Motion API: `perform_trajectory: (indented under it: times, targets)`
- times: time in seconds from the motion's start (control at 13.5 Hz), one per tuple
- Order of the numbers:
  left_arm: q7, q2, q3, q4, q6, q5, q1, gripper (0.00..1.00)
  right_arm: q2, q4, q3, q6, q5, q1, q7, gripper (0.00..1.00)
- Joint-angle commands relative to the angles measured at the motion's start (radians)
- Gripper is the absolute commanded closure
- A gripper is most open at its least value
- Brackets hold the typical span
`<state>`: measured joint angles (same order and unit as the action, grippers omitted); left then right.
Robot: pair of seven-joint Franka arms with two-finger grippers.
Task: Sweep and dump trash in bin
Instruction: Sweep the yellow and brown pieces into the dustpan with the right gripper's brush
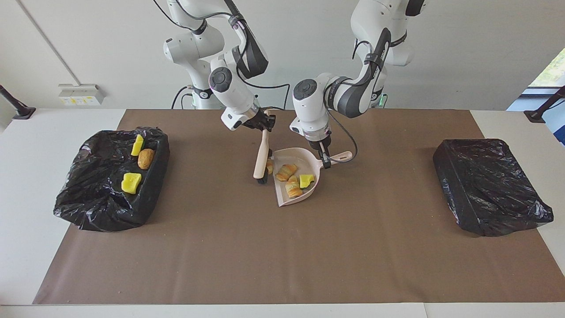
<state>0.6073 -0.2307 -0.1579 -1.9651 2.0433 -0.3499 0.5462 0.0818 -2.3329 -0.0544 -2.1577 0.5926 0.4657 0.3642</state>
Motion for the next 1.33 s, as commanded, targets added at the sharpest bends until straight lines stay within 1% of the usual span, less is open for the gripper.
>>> perform_trajectory:
  times: [0.0, 0.07, 0.22, 0.37, 0.52, 0.59, 0.74, 0.89, 1.04, 1.19, 1.26]
  targets:
    - [-0.006, 0.039, 0.008, -0.055, 0.005, -0.017, 0.008, 1.0, -0.028, 0.027, -0.001, -0.094, 0.175, 0.014, 0.012, 1.0]
    - [-0.014, 0.037, 0.008, -0.055, 0.009, -0.014, 0.003, 1.0, -0.04, 0.049, -0.001, -0.097, 0.199, 0.021, 0.022, 1.0]
    - [-0.02, 0.036, 0.008, -0.057, 0.029, -0.011, 0.0, 1.0, -0.057, 0.078, -0.001, -0.102, 0.202, 0.022, 0.065, 1.0]
    - [-0.02, 0.034, 0.008, -0.057, 0.034, -0.009, -0.003, 1.0, -0.054, 0.087, -0.001, -0.097, 0.202, 0.021, 0.067, 1.0]
    - [-0.02, 0.03, 0.008, -0.058, 0.052, 0.02, -0.014, 1.0, -0.05, 0.099, 0.001, -0.085, 0.182, 0.016, 0.055, 1.0]
    - [-0.017, 0.028, 0.008, -0.058, 0.07, 0.037, -0.017, 1.0, -0.047, 0.099, 0.001, -0.071, 0.155, 0.019, 0.065, 1.0]
    - [-0.003, 0.022, 0.008, -0.051, 0.075, 0.037, -0.047, 1.0, -0.013, 0.081, 0.002, -0.032, 0.045, 0.015, 0.074, 1.0]
    - [0.035, 0.031, 0.008, -0.046, 0.077, 0.037, -0.077, 1.0, 0.006, 0.081, 0.008, 0.05, -0.038, 0.007, 0.085, 1.0]
    - [0.141, 0.063, 0.008, -0.047, 0.064, 0.038, -0.12, 1.0, 0.021, 0.081, 0.01, 0.08, -0.101, 0.005, 0.088, 1.0]
    - [0.176, 0.097, 0.009, -0.054, 0.046, 0.038, -0.159, 1.0, 0.035, 0.083, 0.011, 0.12, -0.187, 0.004, 0.103, 1.0]
    - [0.198, 0.115, 0.011, -0.055, 0.026, 0.037, -0.184, 1.0, 0.042, 0.081, 0.002, 0.125, -0.233, 0.005, 0.155, 1.0]
